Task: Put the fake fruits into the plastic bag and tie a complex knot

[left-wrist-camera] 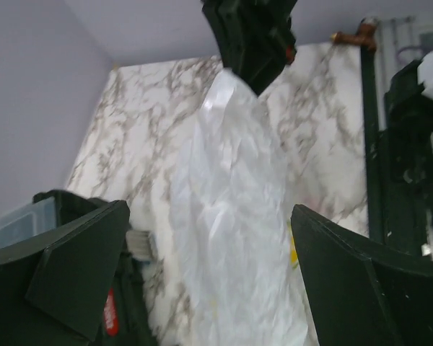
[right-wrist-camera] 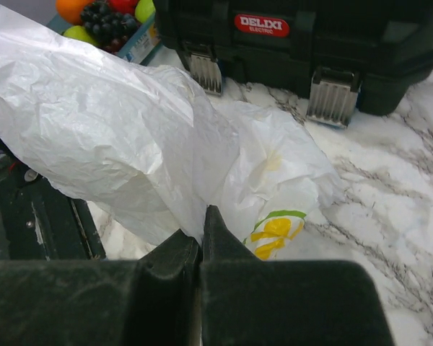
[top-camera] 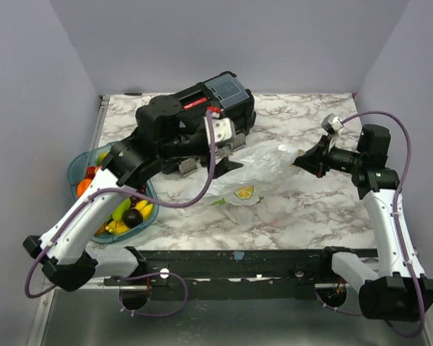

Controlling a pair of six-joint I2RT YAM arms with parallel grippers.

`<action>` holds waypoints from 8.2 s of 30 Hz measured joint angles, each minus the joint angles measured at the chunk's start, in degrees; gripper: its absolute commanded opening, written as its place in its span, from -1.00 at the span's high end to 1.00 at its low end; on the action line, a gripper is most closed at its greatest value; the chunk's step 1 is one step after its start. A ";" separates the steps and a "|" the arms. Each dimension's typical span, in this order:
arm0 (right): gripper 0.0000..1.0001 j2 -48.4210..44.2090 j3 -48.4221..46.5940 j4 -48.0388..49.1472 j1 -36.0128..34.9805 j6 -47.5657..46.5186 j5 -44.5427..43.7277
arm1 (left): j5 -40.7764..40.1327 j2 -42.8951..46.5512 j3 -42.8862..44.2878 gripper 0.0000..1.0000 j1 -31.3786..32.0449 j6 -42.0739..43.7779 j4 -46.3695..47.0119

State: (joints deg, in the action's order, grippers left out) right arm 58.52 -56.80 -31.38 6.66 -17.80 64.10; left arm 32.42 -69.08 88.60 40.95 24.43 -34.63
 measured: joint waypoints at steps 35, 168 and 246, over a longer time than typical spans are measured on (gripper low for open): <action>-1.00 -0.20 -4.81 -12.55 -16.46 -8.00 -10.99 | 17.94 3.48 -8.00 1.00 -7.52 45.92 -28.96; 0.99 8.39 -11.37 5.64 -38.45 -1.22 -16.44 | 21.18 6.80 -12.46 -0.97 -26.21 12.68 -14.25; -0.37 35.12 -3.45 8.24 3.37 3.58 -14.91 | -15.04 -25.33 -25.14 -0.95 5.22 -0.92 18.73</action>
State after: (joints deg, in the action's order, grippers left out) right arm 93.65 -60.25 -23.14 10.02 -14.22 49.19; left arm 17.39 -94.41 63.46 46.17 23.51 -15.90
